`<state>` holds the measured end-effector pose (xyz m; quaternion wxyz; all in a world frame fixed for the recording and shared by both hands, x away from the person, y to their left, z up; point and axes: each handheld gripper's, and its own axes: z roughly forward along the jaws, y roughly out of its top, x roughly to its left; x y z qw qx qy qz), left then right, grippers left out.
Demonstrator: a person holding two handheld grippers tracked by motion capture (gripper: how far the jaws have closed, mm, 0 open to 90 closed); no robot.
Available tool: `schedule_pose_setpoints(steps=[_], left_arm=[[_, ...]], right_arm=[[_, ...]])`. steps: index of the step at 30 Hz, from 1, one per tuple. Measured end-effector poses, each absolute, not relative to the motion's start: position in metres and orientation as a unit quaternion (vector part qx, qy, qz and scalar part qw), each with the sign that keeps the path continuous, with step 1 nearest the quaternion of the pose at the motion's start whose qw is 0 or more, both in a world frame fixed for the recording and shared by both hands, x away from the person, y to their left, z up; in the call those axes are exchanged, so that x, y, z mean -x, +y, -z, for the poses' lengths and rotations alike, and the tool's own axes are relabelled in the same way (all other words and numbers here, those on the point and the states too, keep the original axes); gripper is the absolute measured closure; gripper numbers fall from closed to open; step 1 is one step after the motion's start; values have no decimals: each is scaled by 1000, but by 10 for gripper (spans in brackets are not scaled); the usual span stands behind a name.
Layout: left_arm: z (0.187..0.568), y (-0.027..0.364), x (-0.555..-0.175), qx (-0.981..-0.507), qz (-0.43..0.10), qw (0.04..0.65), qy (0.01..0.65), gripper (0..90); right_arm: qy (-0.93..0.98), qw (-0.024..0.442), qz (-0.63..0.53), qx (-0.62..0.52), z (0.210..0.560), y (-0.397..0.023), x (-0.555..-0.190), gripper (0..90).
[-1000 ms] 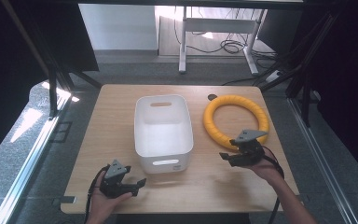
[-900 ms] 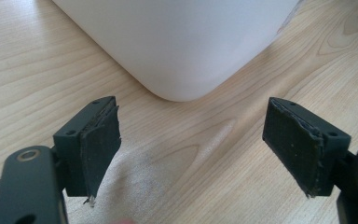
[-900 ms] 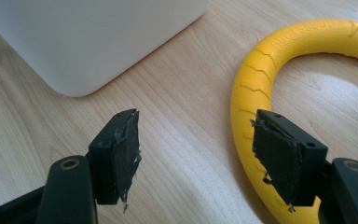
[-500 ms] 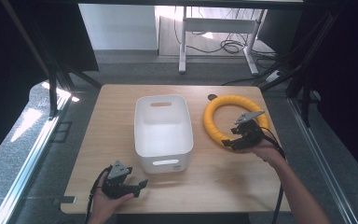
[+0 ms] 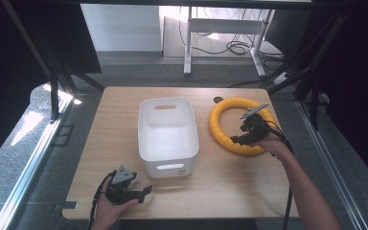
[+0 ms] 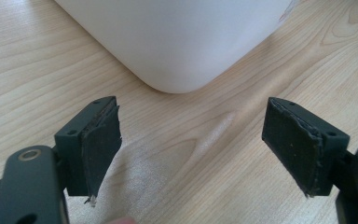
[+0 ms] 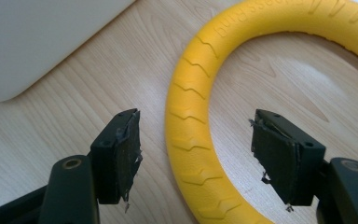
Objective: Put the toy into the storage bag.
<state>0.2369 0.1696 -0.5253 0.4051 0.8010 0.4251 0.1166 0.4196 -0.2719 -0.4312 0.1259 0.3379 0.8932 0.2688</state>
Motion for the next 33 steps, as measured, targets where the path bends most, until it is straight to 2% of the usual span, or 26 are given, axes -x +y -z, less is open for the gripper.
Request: schedule_pose_setpoints(steps=[27, 33], left_arm=[[528, 166, -237, -805, -115, 400, 424, 198], [528, 165, -236, -806, -113, 399, 422, 198]], right_arm=[[905, 101, -192, -367, 472, -278, -452, 287], [905, 96, -195, -366, 472, -278, -453, 305]])
